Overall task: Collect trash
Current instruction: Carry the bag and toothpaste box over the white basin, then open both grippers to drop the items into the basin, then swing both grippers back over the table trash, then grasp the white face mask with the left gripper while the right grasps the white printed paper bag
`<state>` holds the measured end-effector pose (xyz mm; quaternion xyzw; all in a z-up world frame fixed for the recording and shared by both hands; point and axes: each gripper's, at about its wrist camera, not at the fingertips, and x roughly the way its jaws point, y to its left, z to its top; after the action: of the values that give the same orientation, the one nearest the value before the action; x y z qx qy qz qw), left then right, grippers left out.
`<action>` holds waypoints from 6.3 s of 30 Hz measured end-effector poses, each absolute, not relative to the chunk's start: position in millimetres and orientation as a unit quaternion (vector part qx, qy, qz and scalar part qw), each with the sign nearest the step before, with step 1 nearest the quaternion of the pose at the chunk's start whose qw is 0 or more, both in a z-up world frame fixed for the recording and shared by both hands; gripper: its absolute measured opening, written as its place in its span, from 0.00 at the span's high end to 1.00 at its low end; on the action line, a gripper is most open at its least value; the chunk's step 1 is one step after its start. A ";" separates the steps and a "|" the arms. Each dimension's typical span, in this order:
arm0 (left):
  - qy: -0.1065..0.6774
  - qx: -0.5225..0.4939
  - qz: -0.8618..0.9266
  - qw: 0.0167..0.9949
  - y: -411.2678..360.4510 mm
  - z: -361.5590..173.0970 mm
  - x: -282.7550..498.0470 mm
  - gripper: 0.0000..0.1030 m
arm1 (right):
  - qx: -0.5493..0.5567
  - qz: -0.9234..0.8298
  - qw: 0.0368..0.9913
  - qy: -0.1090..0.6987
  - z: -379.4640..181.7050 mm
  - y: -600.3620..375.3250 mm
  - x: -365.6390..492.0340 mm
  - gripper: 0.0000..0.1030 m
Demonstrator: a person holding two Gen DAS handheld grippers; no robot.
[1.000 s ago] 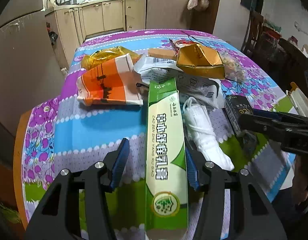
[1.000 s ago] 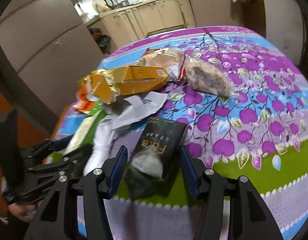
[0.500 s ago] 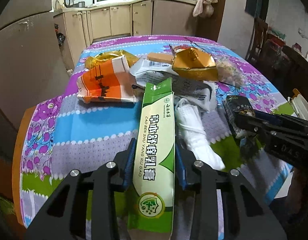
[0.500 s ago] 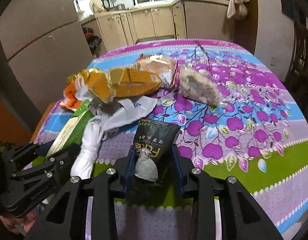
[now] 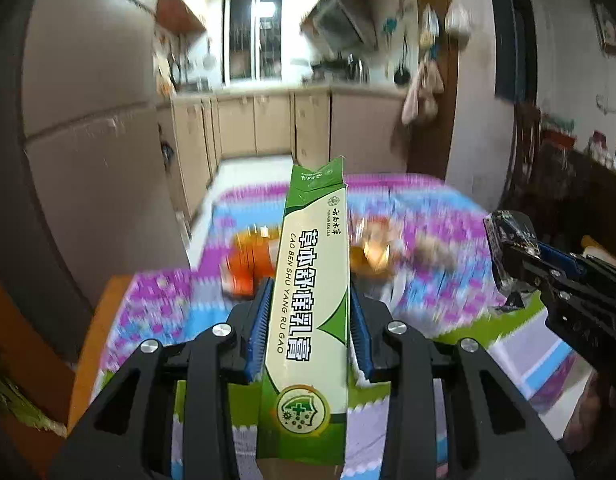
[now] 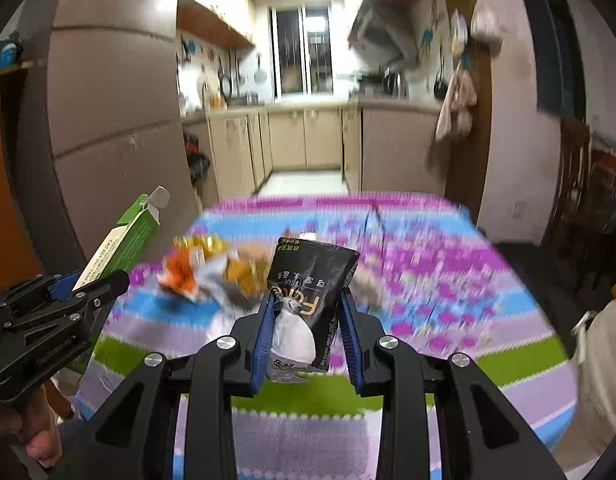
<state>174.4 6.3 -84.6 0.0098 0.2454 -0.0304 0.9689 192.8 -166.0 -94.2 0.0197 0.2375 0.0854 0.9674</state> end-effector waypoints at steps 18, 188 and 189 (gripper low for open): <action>0.186 0.000 -0.060 0.981 -56.9 -30.7 161.1 0.67 | -0.007 0.044 0.987 0.157 -11.7 -201.0 138.3 0.68; 0.451 -0.020 -0.084 0.888 7.1 -180.7 257.4 0.74 | -0.008 0.272 0.871 0.408 -180.5 -124.4 335.5 0.56; 0.452 -0.021 -0.088 0.888 5.9 -181.9 258.3 0.74 | -0.009 0.270 0.871 0.410 -183.4 -121.4 339.4 0.56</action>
<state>258.3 5.9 -181.9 -0.0210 0.4517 -0.0878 0.8876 339.4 -121.4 -183.4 -0.0094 0.4101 0.2698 0.8712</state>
